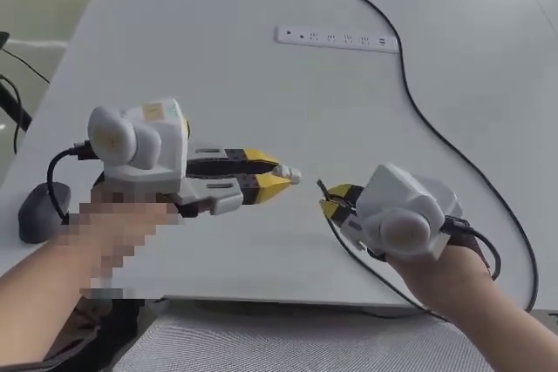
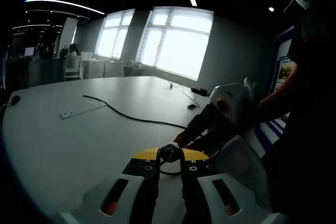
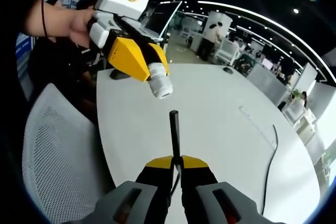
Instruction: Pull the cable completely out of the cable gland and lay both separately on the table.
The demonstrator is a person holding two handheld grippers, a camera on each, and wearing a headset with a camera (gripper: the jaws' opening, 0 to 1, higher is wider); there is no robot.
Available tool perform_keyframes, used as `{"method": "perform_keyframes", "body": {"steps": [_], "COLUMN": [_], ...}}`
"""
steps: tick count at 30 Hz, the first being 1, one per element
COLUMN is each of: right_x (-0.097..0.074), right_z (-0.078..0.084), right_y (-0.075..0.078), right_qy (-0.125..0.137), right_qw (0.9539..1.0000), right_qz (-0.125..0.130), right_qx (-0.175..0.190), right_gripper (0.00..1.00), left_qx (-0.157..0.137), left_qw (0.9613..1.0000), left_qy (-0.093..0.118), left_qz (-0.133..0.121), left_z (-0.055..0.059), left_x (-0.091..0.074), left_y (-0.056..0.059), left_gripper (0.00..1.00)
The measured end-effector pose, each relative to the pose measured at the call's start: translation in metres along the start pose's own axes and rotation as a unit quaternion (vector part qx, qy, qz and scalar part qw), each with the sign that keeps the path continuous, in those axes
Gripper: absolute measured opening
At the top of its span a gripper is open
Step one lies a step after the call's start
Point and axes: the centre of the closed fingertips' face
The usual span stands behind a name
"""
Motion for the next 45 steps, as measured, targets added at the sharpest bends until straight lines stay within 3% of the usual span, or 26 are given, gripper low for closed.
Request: {"method": "perform_keyframes", "body": {"steps": [7,22,34,45], "right_x": [0.003,0.006,0.016,0.041], "right_z": [-0.002,-0.011,-0.034,-0.055], "right_y": [-0.001,0.007,0.02,0.03], "right_qy": [0.0,-0.003,-0.004,-0.011], "right_qw": [1.0,1.0,0.9999,0.9997], "right_qz": [-0.002,-0.005,-0.007,-0.011], "right_qx": [-0.002,-0.005,-0.013,-0.018], "right_gripper": [0.0,0.0,0.0,0.0], "left_qx": [0.002,0.002,-0.012,-0.025], "left_qw": [0.9999,0.9999,0.9998,0.9994], "left_qy": [-0.011,-0.011,-0.008,-0.009], "left_qz": [0.006,0.003,-0.01,-0.023], "left_z": [0.007,0.018,0.036,0.054], "left_x": [0.004,0.007,0.003,-0.006], "left_y": [0.004,-0.003,-0.011,-0.022], "left_gripper": [0.15,0.15,0.15,0.15]}}
Point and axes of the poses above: the centre of the closed fingertips' face, and the gripper's own axes: x roughly forward along the fingers, y roughly to its right, z roughly out of its underside, and after that the axes turned 8 degrees about -z, right-handed
